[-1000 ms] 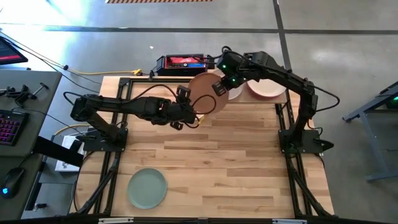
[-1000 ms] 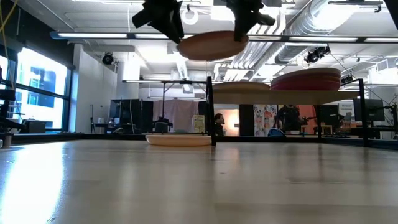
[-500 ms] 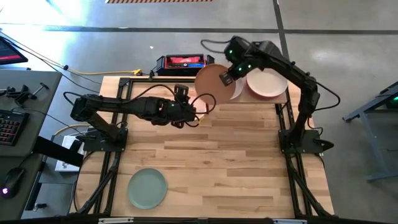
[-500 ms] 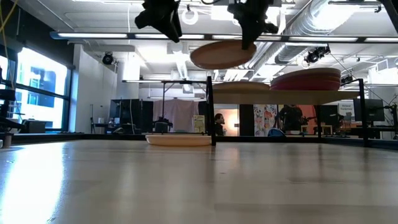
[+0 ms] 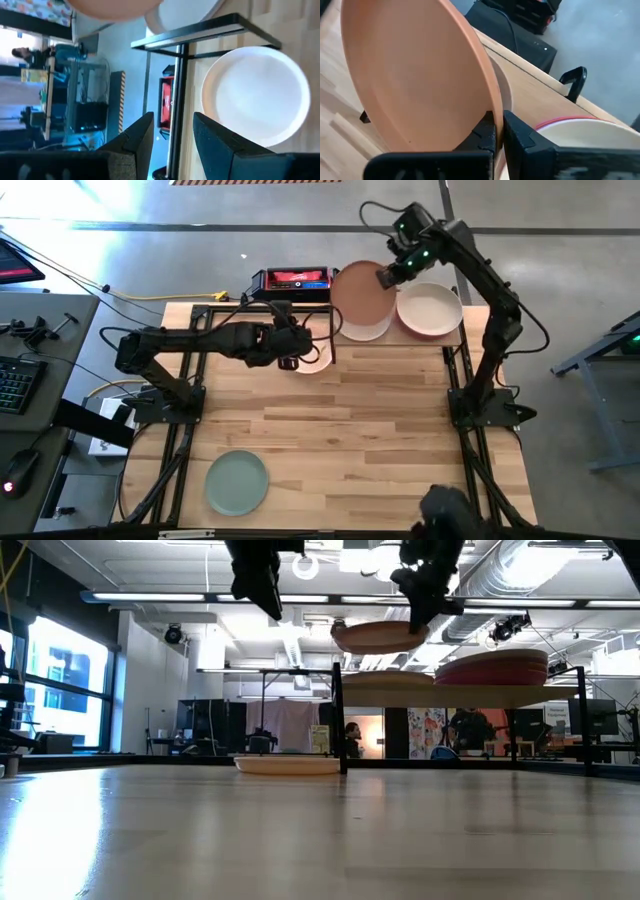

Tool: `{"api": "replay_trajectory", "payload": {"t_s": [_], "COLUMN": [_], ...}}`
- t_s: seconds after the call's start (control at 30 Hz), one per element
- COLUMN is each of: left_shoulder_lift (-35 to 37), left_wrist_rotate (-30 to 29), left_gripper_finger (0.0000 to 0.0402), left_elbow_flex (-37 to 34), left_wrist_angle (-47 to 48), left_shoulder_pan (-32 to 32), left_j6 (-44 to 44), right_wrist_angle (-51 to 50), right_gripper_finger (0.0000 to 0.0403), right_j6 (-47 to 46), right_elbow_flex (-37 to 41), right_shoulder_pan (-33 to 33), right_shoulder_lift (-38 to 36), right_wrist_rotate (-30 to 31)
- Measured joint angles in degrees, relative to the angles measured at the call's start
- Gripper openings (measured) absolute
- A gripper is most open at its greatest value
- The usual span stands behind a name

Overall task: Place and stack plates onto a shelf
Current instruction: Stack the brown plate on top of the white plate

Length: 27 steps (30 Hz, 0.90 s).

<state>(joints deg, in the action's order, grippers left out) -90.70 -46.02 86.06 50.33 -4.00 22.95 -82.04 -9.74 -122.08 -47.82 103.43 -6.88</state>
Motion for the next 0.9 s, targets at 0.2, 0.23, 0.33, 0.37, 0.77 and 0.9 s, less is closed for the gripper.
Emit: {"api": "replay_trajectory", "payload": {"t_s": [0.2,0.23,0.33,0.37,0.77,0.9], "left_shoulder_lift": [0.0,0.0,0.0,0.0,0.0,0.0], "left_wrist_rotate": [1.6,1.9,2.1,2.1,2.2,2.2], "left_gripper_finger": [0.0129,0.0129,0.0129,0.0129,0.0129,0.0129], "left_elbow_flex": [0.0,0.0,0.0,0.0,0.0,0.0], "left_wrist_angle": [0.0,0.0,0.0,0.0,0.0,0.0], "left_shoulder_pan": [-1.3,-1.4,-1.7,-1.7,-1.7,-1.7], "left_j6": [-0.4,-0.5,-0.6,-0.9,-1.9,-1.9], "right_wrist_angle": [-0.4,-0.6,-1.7,-2.2,-5.5,-6.2], "right_gripper_finger": [0.0,0.0,0.0,0.0,0.0,0.0], "right_j6": [2.7,3.0,4.0,4.5,7.2,7.2], "right_elbow_flex": [0.0,0.0,0.0,0.0,0.0,0.0], "right_shoulder_pan": [-5.5,-5.9,-6.3,-6.3,-6.6,-6.4], "right_shoulder_lift": [3.2,3.8,5.3,5.7,10.2,11.3], "right_wrist_rotate": [-8.2,-8.6,-10.3,-11.0,-13.2,-13.1]}}
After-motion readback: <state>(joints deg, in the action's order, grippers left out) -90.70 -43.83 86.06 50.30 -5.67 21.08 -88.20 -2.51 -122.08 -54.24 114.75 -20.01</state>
